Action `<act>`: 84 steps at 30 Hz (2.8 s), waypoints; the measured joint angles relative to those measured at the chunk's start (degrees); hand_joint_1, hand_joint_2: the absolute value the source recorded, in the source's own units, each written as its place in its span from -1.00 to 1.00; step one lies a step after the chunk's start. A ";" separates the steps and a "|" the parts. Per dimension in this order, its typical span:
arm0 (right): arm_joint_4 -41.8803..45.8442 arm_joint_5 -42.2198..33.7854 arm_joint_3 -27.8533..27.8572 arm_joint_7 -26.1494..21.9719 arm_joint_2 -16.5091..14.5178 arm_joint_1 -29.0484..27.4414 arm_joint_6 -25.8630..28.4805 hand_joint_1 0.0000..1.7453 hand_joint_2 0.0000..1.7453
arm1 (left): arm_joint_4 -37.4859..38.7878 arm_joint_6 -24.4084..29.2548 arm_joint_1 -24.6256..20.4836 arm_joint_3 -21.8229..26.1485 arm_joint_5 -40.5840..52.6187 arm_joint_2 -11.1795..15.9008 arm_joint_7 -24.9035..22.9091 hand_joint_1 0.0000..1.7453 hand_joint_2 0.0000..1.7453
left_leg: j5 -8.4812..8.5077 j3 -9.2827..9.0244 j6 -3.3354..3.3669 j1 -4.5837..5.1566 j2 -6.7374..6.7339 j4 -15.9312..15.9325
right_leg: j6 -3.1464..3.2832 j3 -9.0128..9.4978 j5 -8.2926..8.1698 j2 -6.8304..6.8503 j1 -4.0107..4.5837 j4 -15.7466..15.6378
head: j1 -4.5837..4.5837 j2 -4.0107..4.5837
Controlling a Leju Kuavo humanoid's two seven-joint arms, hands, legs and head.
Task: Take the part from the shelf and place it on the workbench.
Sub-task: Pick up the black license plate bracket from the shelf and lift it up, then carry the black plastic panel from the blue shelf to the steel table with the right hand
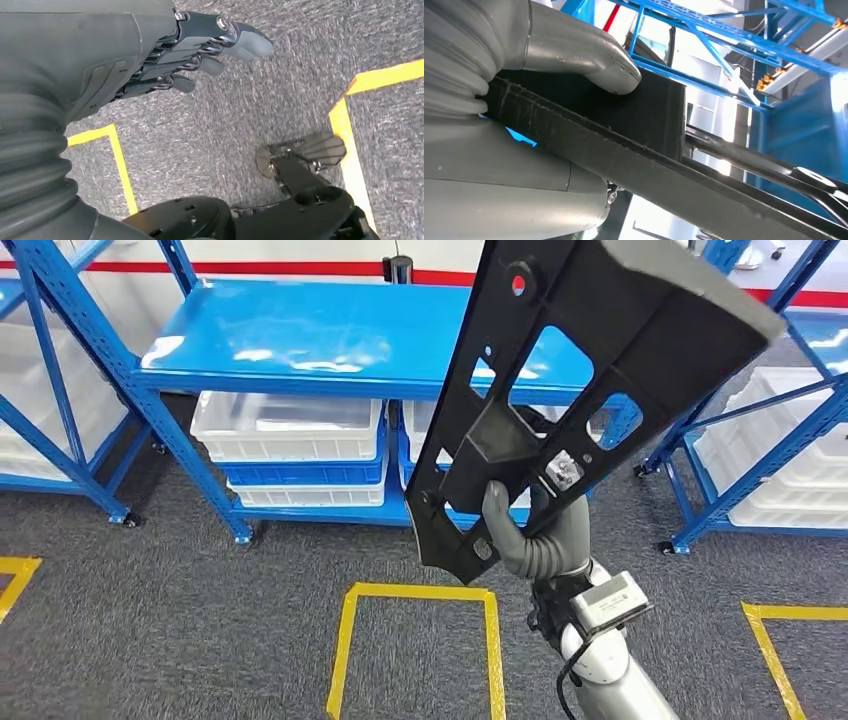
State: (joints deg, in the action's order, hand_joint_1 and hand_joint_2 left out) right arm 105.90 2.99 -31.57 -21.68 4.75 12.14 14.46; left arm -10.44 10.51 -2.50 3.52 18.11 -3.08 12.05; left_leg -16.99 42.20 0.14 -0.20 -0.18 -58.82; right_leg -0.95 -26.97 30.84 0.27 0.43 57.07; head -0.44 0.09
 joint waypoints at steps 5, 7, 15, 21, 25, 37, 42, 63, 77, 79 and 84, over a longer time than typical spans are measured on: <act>0.60 1.22 0.26 -0.54 0.16 -1.79 0.51 1.00 1.00 | 0.03 -0.35 0.22 0.01 0.13 0.04 0.26 -1.00 1.00 | -12.50 2.21 -1.74 -0.74 0.37 -12.66 | 1.11 -3.18 -3.77 0.11 -0.72 -0.17 | 0.54 0.00; 1.21 2.09 0.78 -1.10 0.42 -3.57 0.89 1.00 1.00 | 0.03 -0.62 0.21 0.02 0.12 0.03 0.57 -1.00 1.00 | -11.86 1.09 -2.47 -1.37 0.36 -16.59 | 0.66 -4.84 -5.15 0.27 -0.85 0.03 | 0.53 0.00; 3.79 3.35 2.52 -2.60 1.59 -7.79 1.11 1.00 1.00 | -0.02 -0.71 -0.04 0.52 -0.14 -0.36 1.13 -1.00 1.00 | -11.56 -10.04 -1.20 -1.10 0.81 -2.09 | -2.76 -9.57 -8.36 0.31 -1.67 1.98 | 0.41 0.00; 4.92 3.92 3.78 -3.34 2.20 -10.18 1.64 1.00 1.00 | -0.01 -0.58 0.01 1.04 -0.33 -0.30 1.15 -1.00 1.00 | -6.98 -4.57 1.81 -0.43 0.30 -1.86 | -1.53 -14.46 2.01 -0.09 -1.61 16.84 | -0.09 0.00; 5.29 4.22 4.26 -3.52 2.27 -11.06 1.89 1.00 1.00 | -0.03 -0.59 0.03 1.44 -0.67 -0.43 1.15 -1.00 1.00 | -3.58 -0.55 1.33 -0.33 0.15 -1.96 | -2.63 -5.99 -0.34 -0.10 -1.19 10.75 | -0.09 0.00; 6.38 4.56 4.48 -3.85 2.27 -12.09 1.99 1.00 1.00 | 0.02 -0.59 0.32 1.67 -0.78 -0.52 1.21 -1.00 1.00 | -13.41 2.35 -2.19 -1.19 0.35 -17.11 | 1.04 -5.55 -5.57 -0.01 -1.09 0.61 | 0.16 0.02; 6.53 4.81 4.87 -4.02 2.28 -12.72 2.03 1.00 1.00 | -0.07 -0.60 -0.03 1.78 -0.77 -0.66 1.28 -1.00 1.00 | -11.83 -10.23 -2.70 -1.85 0.62 -4.94 | -0.71 -9.74 -8.45 0.02 -1.14 1.34 | 0.15 0.02; 6.73 6.97 5.72 -4.58 2.30 -13.93 1.99 1.00 1.00 | -0.08 -0.72 0.18 1.99 -0.67 -0.74 2.05 -1.00 1.00 | -9.72 -8.84 1.20 -0.05 0.55 -0.33 | -2.54 -11.98 -13.66 -0.17 -1.63 -1.99 | -0.17 0.02; 6.78 7.98 5.99 -4.70 2.34 -14.81 1.99 1.00 1.00 | -0.08 -0.73 0.18 2.29 -0.11 -0.77 2.05 -1.00 1.00 | -9.40 -8.57 0.74 -0.20 0.46 -0.31 | -2.09 -12.40 -13.89 -0.25 -1.45 -1.83 | -0.17 0.02; 6.82 7.98 6.08 -4.70 2.37 -14.87 1.99 1.00 1.00 | -0.08 -0.73 0.18 2.32 -0.10 -0.77 2.05 -1.00 1.00 | -9.37 -8.56 0.74 -0.21 0.45 -0.31 | -2.03 -12.42 -13.92 -0.27 -1.44 -1.83 | -0.17 0.02; 6.84 8.11 6.13 -4.70 2.47 -14.97 1.99 1.00 1.00 | -0.08 -0.72 0.18 2.32 -0.10 -0.77 2.05 -1.00 1.00 | -9.25 -8.47 0.70 -0.24 0.44 -0.31 | -1.90 -12.50 -14.02 -0.29 -1.41 -1.83 | -0.17 0.02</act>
State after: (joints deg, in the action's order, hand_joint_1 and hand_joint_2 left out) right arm 112.74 11.10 -25.44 -26.38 7.22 -2.82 16.46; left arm -10.51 9.79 -2.32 5.84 18.01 -3.85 14.10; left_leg -26.24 33.73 0.84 -0.44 0.25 -59.13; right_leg -2.85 -39.47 16.82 -0.02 -0.98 55.24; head -0.61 0.11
